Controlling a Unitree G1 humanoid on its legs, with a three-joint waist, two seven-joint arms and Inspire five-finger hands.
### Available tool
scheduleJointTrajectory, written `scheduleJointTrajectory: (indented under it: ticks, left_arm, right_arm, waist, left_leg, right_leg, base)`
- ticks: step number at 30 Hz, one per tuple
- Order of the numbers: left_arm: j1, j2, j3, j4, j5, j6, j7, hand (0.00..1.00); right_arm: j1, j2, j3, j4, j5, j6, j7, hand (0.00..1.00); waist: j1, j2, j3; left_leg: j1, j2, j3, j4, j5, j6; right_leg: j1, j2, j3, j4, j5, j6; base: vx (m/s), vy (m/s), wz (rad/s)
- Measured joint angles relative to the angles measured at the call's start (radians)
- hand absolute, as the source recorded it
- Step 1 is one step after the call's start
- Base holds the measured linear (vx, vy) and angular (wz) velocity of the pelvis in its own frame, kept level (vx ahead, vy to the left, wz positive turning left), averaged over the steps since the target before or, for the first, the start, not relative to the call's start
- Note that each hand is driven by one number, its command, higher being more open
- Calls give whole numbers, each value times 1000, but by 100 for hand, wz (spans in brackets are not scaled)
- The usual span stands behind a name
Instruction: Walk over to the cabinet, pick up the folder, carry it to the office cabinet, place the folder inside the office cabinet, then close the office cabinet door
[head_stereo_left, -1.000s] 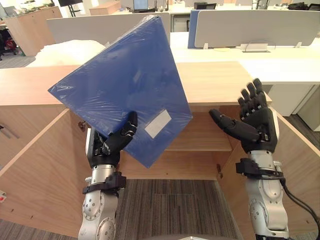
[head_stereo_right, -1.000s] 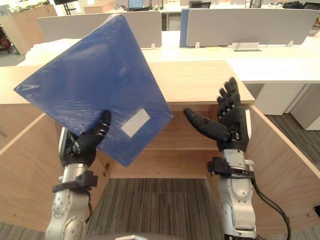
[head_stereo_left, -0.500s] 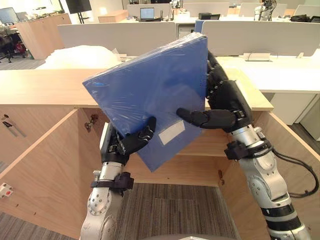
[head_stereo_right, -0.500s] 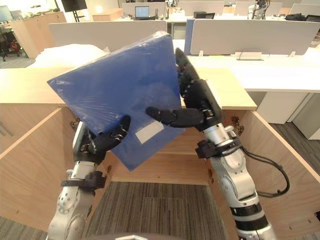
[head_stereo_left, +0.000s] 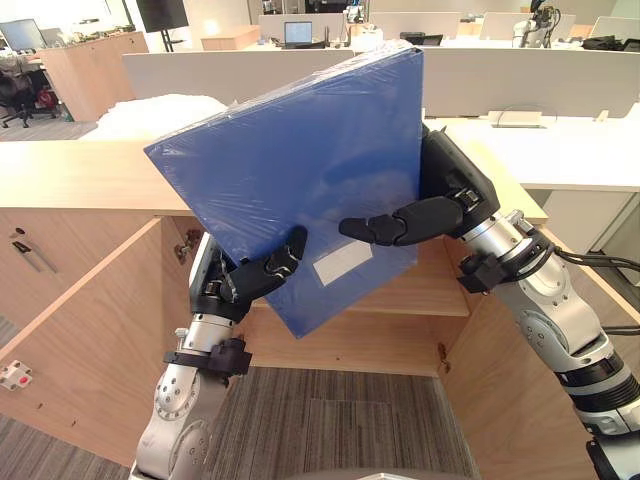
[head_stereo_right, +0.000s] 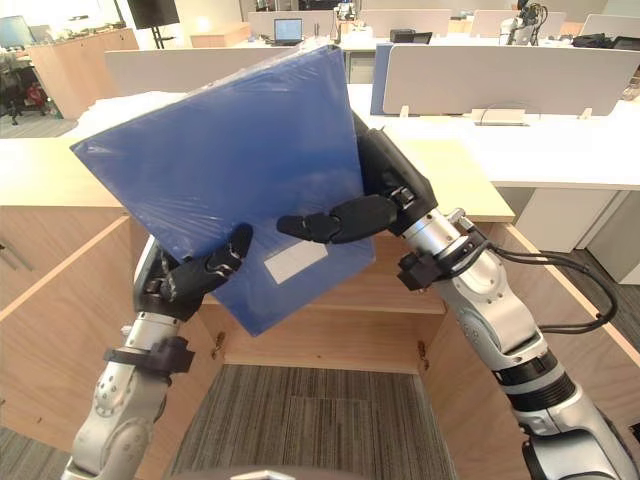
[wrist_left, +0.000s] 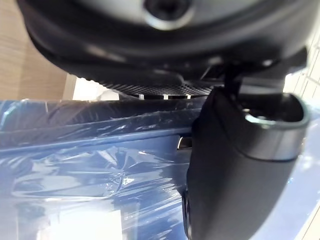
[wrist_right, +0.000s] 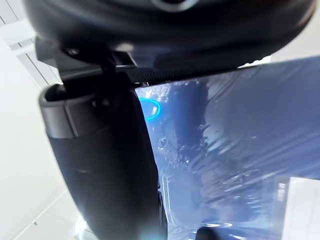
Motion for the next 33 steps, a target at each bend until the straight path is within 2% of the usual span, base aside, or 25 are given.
scheduleJointTrajectory:
  ticks: [3,8,13,14,17,23,25,28,30,31,33]
  left_arm:
    - [-21,93,5,2,-85,0,-78,0]
    - [-81,219,50,60,-165,2,-154,0]
    - [-117,256,64,132,-237,9,-245,0]
    - [-119,261,64,145,-248,10,-262,100]
    - [-131,272,43,217,-265,10,-315,100]
    - [-142,319,-119,454,-195,66,-445,100]
    - [-127,319,-203,539,-69,85,-466,100]
    - [-106,294,-269,674,35,93,-486,100]
    - [-98,272,-285,761,131,95,-487,100]
    - [-91,254,-288,841,203,94,-482,100]
    - [-92,223,-288,950,312,91,-456,100]
  right_arm:
    - [-1,-64,35,18,33,0,23,0]
    - [-1,-115,63,22,66,0,77,0]
    - [-1,-116,65,22,68,-2,127,0]
    - [-1,-116,69,22,67,-2,131,0]
    - [12,-113,91,27,57,5,128,0]
    - [70,-97,92,45,-136,43,162,0]
    - [101,-70,95,45,-216,51,179,0]
    - [108,-17,97,41,-284,49,179,0]
    - [109,-2,97,32,-393,35,158,0]
    - [112,14,96,27,-515,8,123,0]
    - [130,28,97,27,-638,-21,77,0]
  waist:
    - [1,1,-2]
    - [0,5,-5]
    - [3,4,-5]
    - [2,4,-5]
    - [4,0,-3]
    - [5,-16,12]
    - [1,-18,20]
    - [-7,-19,26]
    - [-6,-21,28]
    - [-7,-23,31]
    - [-8,-25,33]
  left_leg:
    - [0,0,0,-1,2,0]
    - [6,0,-1,-18,14,0]
    - [14,-2,-1,-37,24,1]
    - [14,-2,-1,-38,24,1]
    - [14,-3,-1,-43,26,1]
    - [9,-3,-1,-43,27,1]
    - [3,-3,1,-43,27,2]
    - [-3,0,4,-43,27,2]
    - [-5,3,4,-43,27,1]
    - [-7,5,5,-43,27,1]
    - [-9,6,5,-43,27,1]
  right_leg:
    - [0,0,-1,0,0,0]
    - [-1,1,-1,0,1,-1]
    - [-2,2,-1,0,1,-1]
    - [-3,2,-1,0,1,-1]
    - [-5,2,-1,0,1,-1]
    - [-11,0,-1,1,0,-1]
    - [-19,2,1,4,0,-2]
    - [-27,2,4,4,0,-3]
    - [-31,4,3,5,0,-4]
    - [-33,6,4,4,0,-6]
    - [-35,7,4,4,0,-8]
  base:
    - [-34,3,0]
    - [-49,3,0]
    - [-28,6,1]
    - [0,0,0]
    - [0,0,0]
    - [0,0,0]
    - [0,0,0]
    - [-22,5,-4]
    - [-15,-2,0]
    - [0,0,0]
    - [0,0,0]
